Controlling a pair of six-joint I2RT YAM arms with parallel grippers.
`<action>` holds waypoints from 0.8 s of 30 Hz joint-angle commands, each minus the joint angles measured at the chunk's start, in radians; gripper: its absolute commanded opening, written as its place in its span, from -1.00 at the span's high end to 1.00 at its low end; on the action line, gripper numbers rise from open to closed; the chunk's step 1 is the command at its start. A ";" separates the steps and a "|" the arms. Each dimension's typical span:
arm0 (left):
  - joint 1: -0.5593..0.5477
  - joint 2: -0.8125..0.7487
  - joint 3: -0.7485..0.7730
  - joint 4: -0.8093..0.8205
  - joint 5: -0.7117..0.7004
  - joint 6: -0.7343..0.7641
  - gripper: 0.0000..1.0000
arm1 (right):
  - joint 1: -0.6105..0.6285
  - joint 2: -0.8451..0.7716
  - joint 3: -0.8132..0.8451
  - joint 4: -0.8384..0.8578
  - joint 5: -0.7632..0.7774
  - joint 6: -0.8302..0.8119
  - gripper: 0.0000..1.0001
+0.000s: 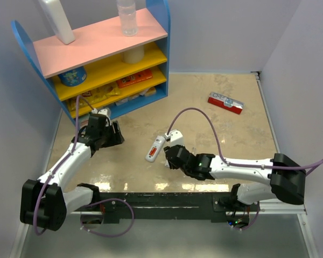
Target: Unload the batteries from the remote control
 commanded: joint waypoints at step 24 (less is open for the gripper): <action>-0.107 -0.219 -0.023 0.096 0.160 0.090 -0.32 | -0.474 0.094 0.039 -0.133 -0.066 0.133 0.15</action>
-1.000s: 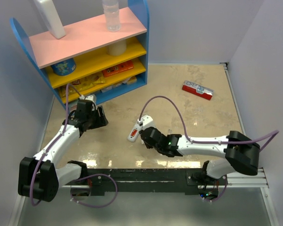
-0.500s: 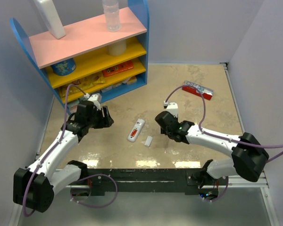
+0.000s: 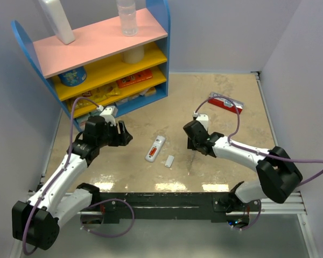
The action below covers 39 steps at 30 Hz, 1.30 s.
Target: Unload the batteries from the remote control
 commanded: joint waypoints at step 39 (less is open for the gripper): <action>-0.066 -0.109 -0.111 0.569 0.704 -0.229 -0.29 | 0.098 -0.436 -0.102 0.705 -0.493 -0.072 1.00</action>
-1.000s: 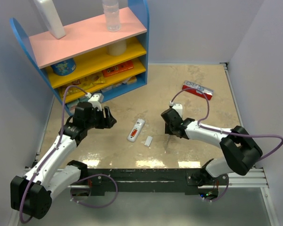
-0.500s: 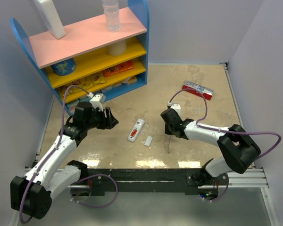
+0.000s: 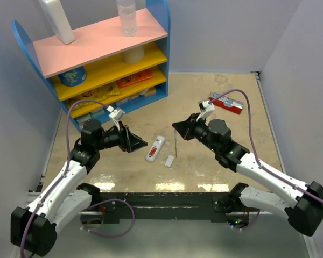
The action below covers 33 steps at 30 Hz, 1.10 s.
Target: Unload the batteries from the remote control
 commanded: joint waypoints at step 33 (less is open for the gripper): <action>-0.346 0.096 -0.046 0.593 0.021 -0.190 1.00 | 0.214 -0.078 -0.041 0.321 -0.060 0.014 0.80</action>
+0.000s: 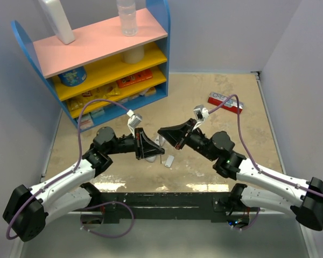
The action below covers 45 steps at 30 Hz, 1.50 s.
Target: Unload the batteries from the remote control
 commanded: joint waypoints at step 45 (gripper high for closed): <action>0.067 -0.020 0.190 -0.577 -0.207 0.317 -0.22 | -0.029 0.044 0.357 -0.816 -0.137 -0.287 1.00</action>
